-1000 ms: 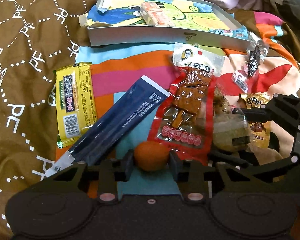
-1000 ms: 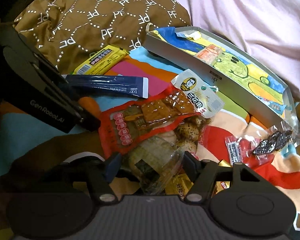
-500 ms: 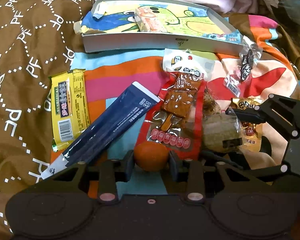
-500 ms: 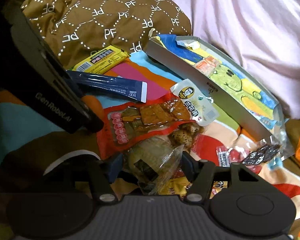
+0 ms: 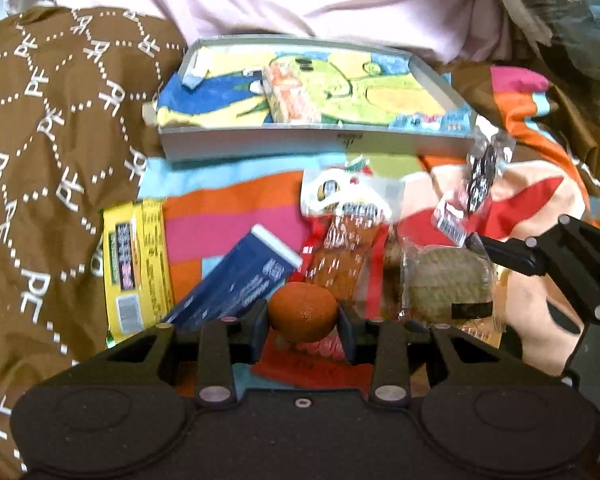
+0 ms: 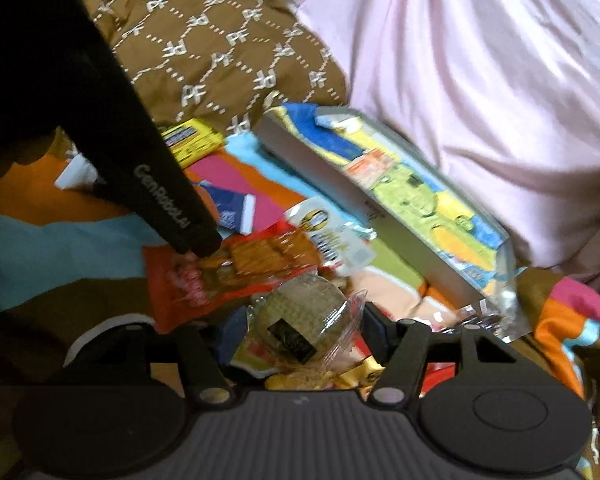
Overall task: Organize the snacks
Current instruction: 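Close left tool on the orange mandarin while right tool grasps the clear-wrapped bun, then carry the mandarin with left tool while right tool carries the bun over the tray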
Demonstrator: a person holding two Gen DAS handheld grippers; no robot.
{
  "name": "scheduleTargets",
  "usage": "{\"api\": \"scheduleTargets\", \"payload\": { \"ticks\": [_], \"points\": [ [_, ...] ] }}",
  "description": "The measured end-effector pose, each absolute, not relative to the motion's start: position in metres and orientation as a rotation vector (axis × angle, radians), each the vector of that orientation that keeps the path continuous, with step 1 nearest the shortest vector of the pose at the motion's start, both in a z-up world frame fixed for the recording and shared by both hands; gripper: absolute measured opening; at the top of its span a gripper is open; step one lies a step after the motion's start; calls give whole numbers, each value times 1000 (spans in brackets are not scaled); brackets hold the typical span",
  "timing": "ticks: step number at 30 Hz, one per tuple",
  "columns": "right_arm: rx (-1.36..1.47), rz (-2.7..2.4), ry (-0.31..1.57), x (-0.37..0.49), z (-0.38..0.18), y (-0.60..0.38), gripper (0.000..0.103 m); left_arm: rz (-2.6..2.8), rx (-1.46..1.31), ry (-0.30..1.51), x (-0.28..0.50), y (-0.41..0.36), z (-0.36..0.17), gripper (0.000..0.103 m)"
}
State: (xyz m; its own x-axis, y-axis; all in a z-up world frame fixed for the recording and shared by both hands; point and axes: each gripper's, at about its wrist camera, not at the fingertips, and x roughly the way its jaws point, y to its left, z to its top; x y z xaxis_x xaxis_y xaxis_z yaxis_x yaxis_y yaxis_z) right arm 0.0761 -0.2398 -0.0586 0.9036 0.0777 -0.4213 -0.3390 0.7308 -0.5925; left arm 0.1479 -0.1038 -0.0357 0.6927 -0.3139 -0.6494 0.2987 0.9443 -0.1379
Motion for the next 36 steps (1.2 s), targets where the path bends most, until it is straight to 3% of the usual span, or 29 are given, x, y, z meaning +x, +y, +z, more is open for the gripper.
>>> {"api": "scheduleTargets", "payload": {
  "ticks": [21, 27, 36],
  "points": [
    [-395, -50, 145, 144, -14, -271, 67, -197, -7, 518, 241, -115, 41, 38],
    [-409, -80, 68, 167, -8, -268, 67, -142, 31, 495, 273, -119, 42, 38],
    [-358, -40, 117, 209, -14, -273, 67, -78, -12, 521, 317, -127, 25, 38]
  ]
}}
